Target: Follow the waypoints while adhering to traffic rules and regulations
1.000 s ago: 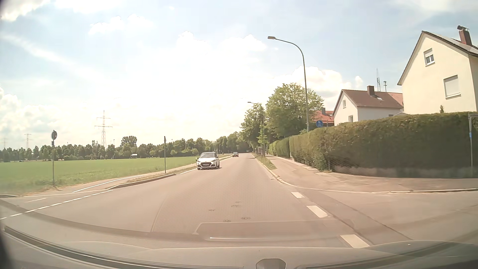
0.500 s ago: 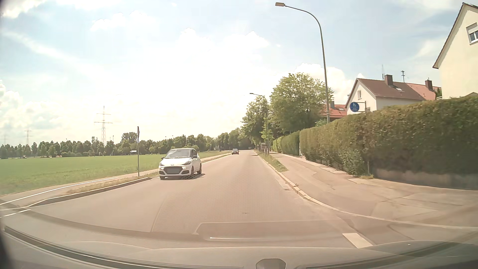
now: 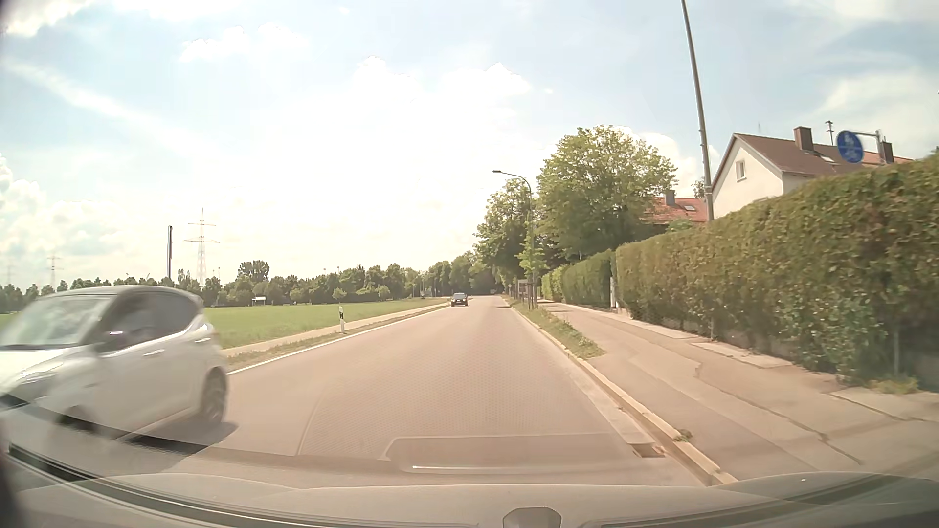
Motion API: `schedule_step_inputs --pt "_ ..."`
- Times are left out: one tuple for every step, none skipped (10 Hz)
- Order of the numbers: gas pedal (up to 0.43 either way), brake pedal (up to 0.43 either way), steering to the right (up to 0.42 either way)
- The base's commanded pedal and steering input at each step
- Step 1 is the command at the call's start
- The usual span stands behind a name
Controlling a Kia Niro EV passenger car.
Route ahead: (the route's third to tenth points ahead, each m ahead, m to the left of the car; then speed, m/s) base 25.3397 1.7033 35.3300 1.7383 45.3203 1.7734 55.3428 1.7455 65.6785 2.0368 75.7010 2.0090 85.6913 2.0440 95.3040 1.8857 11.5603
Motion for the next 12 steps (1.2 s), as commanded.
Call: schedule_step_inputs --pt "0.098 0.0 -0.003" --pt "0.098 0.0 -0.002" --pt "0.11 0.0 0.0" --pt "0.11 0.0 0.0" --pt "0.11 0.0 0.0" --pt "0.11 0.0 0.002" --pt "0.11 0.0 0.003" --pt "0.11 0.0 0.003" --pt "0.11 0.0 0.003" --pt "0.11 0.0 0.002" --pt "0.11 0.0 0.0" --pt "0.11 0.0 -0.002"
